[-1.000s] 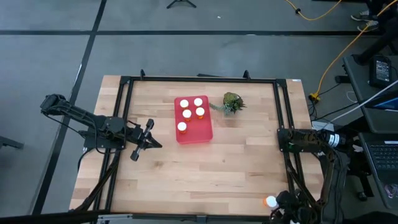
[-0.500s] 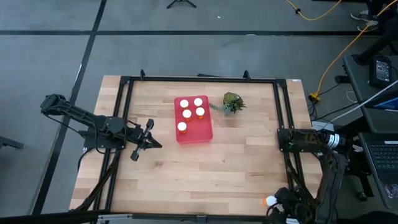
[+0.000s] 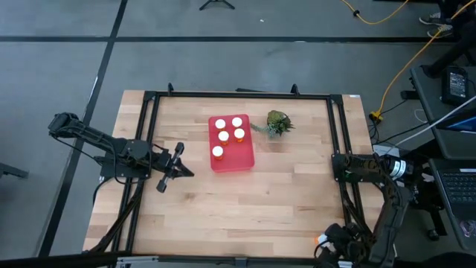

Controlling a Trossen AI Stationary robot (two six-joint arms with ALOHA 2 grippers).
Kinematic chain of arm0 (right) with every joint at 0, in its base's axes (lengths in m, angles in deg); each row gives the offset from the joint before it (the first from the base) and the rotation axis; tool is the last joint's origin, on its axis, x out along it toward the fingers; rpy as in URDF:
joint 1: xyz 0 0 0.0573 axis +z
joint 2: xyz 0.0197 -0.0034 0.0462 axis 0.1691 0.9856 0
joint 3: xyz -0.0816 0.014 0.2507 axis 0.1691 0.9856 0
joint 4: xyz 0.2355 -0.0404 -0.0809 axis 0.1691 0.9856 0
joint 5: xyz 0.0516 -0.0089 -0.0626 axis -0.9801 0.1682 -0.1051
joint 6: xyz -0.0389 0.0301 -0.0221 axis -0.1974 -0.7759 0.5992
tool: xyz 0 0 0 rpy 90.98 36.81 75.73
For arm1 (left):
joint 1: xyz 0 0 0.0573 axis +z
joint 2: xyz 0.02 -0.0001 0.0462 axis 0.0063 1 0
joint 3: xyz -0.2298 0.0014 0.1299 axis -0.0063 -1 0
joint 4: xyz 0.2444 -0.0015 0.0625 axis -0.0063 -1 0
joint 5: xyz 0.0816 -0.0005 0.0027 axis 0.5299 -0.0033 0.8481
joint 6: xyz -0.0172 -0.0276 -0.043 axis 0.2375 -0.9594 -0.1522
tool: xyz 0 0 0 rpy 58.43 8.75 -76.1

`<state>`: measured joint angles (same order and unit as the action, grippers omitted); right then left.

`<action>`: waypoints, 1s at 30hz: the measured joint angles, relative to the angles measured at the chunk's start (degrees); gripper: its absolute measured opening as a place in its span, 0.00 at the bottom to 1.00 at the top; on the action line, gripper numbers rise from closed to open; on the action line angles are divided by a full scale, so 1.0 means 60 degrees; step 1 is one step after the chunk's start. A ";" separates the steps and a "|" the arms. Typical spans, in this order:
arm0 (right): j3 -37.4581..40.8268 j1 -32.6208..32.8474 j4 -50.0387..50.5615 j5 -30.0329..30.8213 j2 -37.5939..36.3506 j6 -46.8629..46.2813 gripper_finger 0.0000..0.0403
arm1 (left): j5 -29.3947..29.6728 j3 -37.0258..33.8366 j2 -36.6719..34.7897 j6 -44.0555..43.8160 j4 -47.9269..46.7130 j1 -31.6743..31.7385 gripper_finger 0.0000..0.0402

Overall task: Pick and place pill bottles into a basket
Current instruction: Put the orange pill bottle into the red bin

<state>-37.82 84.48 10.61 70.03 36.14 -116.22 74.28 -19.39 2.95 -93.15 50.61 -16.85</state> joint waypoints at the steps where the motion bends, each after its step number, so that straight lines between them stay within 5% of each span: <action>1: 0.0055 0.0000 -0.0083 0.0003 0.0000 0.0003 0.76 | 0.0082 0.0000 -0.0001 -0.0019 -0.0003 0.0001 0.02; 19: 0.0732 -0.0051 -0.0745 0.0203 0.0000 0.0073 0.75 | 0.0234 0.0000 -0.0003 -0.0015 -0.0062 0.0004 0.01; 30: 0.0732 -0.0064 -0.0648 0.0211 0.0000 0.0058 0.61 | 0.0232 0.0000 -0.0003 -0.0015 -0.0102 0.0004 0.02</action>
<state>-33.43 84.09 6.72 71.30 36.14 -115.87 75.67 -19.39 2.93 -93.24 50.00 -16.83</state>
